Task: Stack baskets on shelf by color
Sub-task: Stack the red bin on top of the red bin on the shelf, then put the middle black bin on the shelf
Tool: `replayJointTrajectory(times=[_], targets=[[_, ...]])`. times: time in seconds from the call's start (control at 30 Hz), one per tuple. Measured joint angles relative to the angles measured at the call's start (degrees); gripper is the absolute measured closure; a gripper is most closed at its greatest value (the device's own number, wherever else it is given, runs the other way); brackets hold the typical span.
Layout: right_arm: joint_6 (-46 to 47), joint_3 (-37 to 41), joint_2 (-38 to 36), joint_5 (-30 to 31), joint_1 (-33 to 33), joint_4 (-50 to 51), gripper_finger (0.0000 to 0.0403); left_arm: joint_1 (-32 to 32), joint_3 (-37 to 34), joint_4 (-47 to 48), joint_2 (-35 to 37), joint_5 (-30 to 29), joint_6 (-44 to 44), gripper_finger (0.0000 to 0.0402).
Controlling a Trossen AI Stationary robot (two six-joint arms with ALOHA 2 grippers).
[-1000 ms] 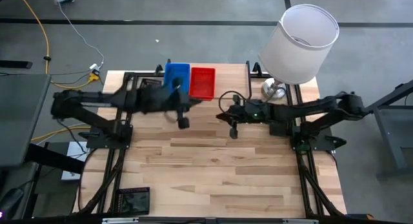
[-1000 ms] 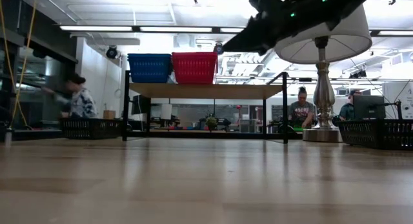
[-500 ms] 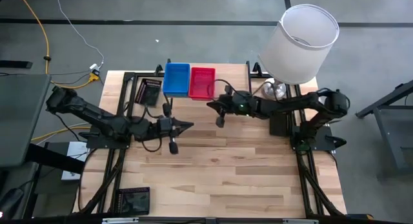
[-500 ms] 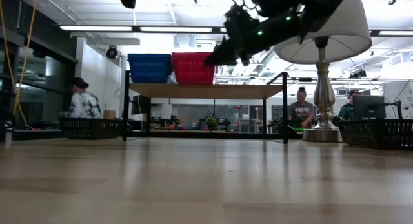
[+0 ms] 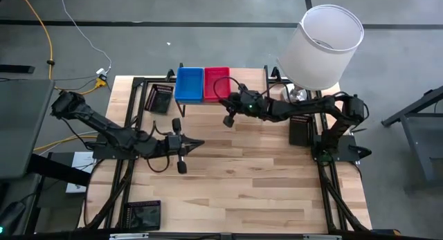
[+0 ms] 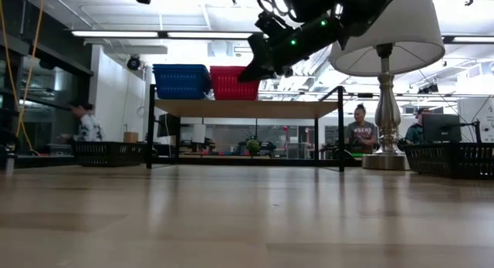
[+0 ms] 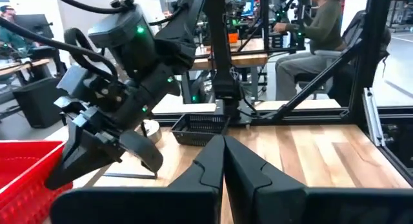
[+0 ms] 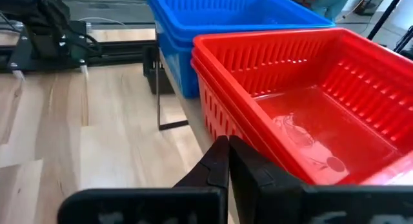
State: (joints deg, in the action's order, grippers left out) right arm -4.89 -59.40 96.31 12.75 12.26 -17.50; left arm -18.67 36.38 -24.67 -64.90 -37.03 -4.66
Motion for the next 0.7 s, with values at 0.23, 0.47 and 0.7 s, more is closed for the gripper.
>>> replayJointTrajectory(times=[0.23,0.47,0.7], targets=[[-1.3,0.0,-4.8,-4.8,-1.3,9.1,0.0403,-3.2,0.0,1.1,-0.5,-4.9,0.4,0.0401],[5.5,0.0,-20.6,-1.7,-11.6,39.3,0.0403,-5.5,0.0,2.1,-3.2,-5.7,1.7,0.0401],[38.0,0.0,-28.7,-1.3,-23.8,65.1,0.0403,-5.3,-0.1,0.7,-8.6,-5.7,2.7,0.0401]])
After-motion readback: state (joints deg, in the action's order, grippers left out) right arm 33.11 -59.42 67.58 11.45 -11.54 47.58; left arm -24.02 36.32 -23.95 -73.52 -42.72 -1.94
